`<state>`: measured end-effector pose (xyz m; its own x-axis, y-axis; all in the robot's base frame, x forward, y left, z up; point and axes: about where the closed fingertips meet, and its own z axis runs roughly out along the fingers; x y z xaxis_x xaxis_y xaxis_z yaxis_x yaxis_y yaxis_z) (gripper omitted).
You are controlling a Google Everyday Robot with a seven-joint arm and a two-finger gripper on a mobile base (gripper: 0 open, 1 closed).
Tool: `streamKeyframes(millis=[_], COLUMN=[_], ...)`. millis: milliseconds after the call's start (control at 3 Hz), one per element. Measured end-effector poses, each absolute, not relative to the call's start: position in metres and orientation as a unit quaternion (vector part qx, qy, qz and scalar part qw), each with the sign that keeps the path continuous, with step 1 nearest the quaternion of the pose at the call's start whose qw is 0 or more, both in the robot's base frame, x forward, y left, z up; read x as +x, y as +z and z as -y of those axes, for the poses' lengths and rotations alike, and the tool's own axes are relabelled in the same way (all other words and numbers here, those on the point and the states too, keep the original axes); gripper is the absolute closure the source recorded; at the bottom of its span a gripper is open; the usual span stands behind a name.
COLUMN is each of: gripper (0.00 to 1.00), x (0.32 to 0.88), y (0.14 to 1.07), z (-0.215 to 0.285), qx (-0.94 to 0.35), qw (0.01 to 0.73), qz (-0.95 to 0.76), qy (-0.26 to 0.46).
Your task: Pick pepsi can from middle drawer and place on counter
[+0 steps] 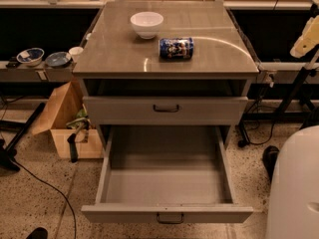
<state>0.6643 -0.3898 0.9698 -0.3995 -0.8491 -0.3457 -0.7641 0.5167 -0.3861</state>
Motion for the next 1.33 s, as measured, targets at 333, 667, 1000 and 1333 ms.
streamKeyframes(millis=[333,667,1000,1333], gripper=[0.0,0.0,0.0,0.0], x=[0.657,0.645,0.633,0.623], y=[0.954,0.943,0.945,0.954], z=[0.383,0.379,0.382,0.391], qx=[-0.495,-0.505,-0.506,-0.49], qw=[0.235,0.211,0.208,0.23], qz=[-0.835,-0.836,-0.837,-0.841], qy=[-0.059,-0.036,-0.025,-0.015])
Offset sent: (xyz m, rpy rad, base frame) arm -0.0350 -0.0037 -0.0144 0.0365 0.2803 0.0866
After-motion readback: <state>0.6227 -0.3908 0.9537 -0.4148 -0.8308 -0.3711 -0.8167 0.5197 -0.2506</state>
